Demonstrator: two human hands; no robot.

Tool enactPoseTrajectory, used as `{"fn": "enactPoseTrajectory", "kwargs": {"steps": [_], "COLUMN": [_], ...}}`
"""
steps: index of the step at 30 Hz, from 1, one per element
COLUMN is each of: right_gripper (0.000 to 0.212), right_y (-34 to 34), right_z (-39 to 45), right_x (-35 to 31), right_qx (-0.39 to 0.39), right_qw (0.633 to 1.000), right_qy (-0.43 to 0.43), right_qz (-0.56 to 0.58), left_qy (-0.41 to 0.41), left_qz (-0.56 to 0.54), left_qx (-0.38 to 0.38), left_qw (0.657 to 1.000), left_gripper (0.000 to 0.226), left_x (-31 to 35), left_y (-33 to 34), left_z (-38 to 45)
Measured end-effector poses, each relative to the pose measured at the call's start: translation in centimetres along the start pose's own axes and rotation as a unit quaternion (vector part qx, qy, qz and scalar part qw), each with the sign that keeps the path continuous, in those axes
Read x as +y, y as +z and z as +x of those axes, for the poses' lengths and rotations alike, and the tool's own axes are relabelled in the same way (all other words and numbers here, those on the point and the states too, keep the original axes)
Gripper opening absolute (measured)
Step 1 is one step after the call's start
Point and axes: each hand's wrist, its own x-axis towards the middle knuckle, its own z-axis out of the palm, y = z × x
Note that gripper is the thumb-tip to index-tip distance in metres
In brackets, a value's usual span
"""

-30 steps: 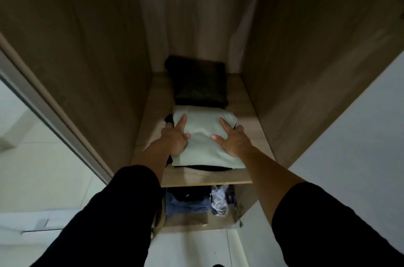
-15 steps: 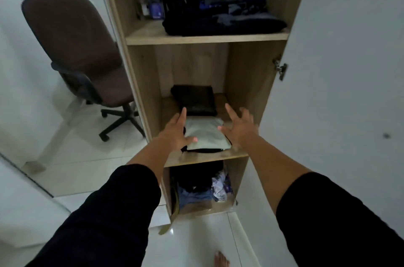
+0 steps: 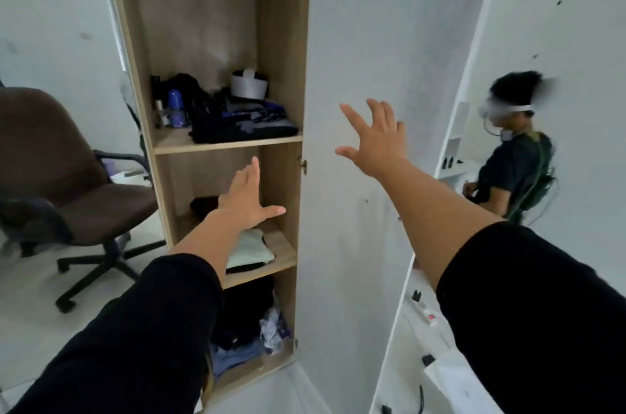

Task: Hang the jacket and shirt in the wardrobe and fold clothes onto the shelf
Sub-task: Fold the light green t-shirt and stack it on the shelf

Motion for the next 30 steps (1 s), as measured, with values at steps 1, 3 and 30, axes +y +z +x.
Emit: {"fn": "enactPoseTrajectory", "kwargs": {"steps": [1,3,30], "right_gripper": [0.077,0.082,0.12], "right_y": [-1.6,-4.4,-3.8], "right_z": [-0.2,-0.8,4.1], "right_x": [1.3,3.8,20.9], "right_qx": [0.016,0.04,0.054], "right_qw": [1.0,0.998,0.998], "right_qy": [0.006,0.021,-0.042], "right_qz": [-0.015,-0.046,0.014], "left_qy": [0.013,0.043,0.054], "left_qz": [0.001,-0.008,-0.091], "left_qx": [0.006,0.005,0.052], "left_qw": [1.0,0.999,0.993], "left_gripper": [0.116,0.118,0.122], "left_x": [1.9,5.5,28.3], "left_y": [0.1,0.7,11.2], "left_z": [-0.2,-0.2,6.7]}}
